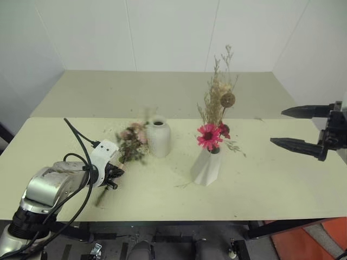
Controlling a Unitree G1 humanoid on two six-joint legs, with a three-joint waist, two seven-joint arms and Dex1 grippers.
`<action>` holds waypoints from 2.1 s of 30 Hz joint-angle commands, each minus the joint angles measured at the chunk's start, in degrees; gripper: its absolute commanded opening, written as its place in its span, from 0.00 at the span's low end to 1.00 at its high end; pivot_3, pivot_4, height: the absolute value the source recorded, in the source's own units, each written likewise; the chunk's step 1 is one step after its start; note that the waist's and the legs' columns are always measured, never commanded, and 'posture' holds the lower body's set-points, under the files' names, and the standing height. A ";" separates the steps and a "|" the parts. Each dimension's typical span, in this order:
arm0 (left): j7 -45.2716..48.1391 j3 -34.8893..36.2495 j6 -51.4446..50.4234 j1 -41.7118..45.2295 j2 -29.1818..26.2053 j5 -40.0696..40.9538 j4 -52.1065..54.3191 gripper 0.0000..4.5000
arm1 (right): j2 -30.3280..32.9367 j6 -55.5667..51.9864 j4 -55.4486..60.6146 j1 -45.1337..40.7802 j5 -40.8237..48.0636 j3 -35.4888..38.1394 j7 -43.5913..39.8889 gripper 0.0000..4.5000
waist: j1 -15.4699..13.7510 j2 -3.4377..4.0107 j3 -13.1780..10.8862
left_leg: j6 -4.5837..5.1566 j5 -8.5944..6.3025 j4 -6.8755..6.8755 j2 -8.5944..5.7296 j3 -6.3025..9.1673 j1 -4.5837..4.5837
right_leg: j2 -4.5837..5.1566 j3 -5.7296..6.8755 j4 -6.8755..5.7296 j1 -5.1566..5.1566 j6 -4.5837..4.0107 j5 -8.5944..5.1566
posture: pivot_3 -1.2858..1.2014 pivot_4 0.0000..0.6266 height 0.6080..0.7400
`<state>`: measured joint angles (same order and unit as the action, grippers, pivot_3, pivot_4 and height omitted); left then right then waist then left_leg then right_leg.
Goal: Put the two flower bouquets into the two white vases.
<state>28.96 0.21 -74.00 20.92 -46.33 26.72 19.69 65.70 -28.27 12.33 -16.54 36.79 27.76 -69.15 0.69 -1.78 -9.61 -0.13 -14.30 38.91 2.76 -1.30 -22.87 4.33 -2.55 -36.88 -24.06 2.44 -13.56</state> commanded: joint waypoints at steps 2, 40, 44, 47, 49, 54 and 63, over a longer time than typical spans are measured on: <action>-3.69 1.27 -2.39 1.53 1.53 -2.24 -2.21 0.03 | 1.28 -0.60 1.71 0.28 0.76 3.10 0.05 1.00 | -0.12 0.00 0.00 | 0.00 0.00 0.01 0.00 0.00 0.02 | 0.00 0.00 -0.02 0.03 0.00 0.00 | 0.52 0.24 1.00; 10.96 13.96 49.83 44.48 29.24 4.25 -42.03 0.03 | -3.68 3.19 -8.61 -5.83 -1.20 -5.06 -0.31 1.00 | -0.40 -0.14 -0.08 | -0.07 0.05 0.15 -0.12 0.05 -0.28 | 0.07 0.05 0.12 -0.08 0.13 0.13 | 0.52 0.24 1.00; 11.82 13.73 48.17 44.05 30.24 5.61 -40.98 0.03 | -4.03 3.78 -9.46 -6.72 -1.69 -6.07 -0.52 1.00 | -0.07 -0.14 -0.08 | -0.07 0.05 0.15 -0.12 0.06 -0.32 | 0.08 0.05 0.15 -0.10 0.13 0.13 | 0.52 0.24 1.00; 13.40 12.53 47.82 42.77 29.87 5.53 -40.12 0.03 | -4.25 3.89 -9.33 -6.70 -1.77 -6.22 -0.75 1.00 | -0.02 -0.14 -0.08 | -0.07 0.05 0.15 -0.12 0.06 -0.29 | 0.08 0.05 0.12 -0.09 0.14 0.13 | 0.52 0.24 1.00; 14.82 12.01 47.45 41.70 29.46 5.82 -39.30 0.03 | -4.34 3.97 -9.35 -6.57 -1.83 -6.27 -0.80 1.00 | 0.00 -0.13 -0.07 | -0.07 0.05 0.15 -0.12 0.06 -0.28 | 0.07 0.05 0.11 -0.08 0.14 0.13 | 0.52 0.24 1.00; 17.80 10.23 49.15 38.35 28.65 4.82 -36.87 0.03 | -4.51 4.02 -9.42 -6.44 -1.89 -6.29 -0.78 1.00 | 0.04 -0.13 -0.07 | -0.07 0.05 0.15 -0.12 0.06 -0.28 | 0.07 0.04 0.10 -0.09 0.14 0.13 | 0.52 0.24 1.00; 18.78 8.89 53.57 34.62 29.35 3.36 -35.85 0.03 | -4.60 3.87 -8.67 -5.77 -1.54 -5.76 -0.73 1.00 | -0.01 -0.13 -0.07 | -0.07 0.05 0.16 -0.12 0.06 -0.29 | 0.07 0.04 0.11 -0.09 0.14 0.13 | 0.52 0.24 1.00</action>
<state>47.26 9.53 -22.13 55.32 -16.98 30.35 -18.72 61.01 -25.48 2.37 -21.98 34.91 20.59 -69.82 0.67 -1.92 -9.68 -0.20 -14.25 39.07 2.65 -1.23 -23.15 4.40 -2.50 -36.78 -24.13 2.58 -13.43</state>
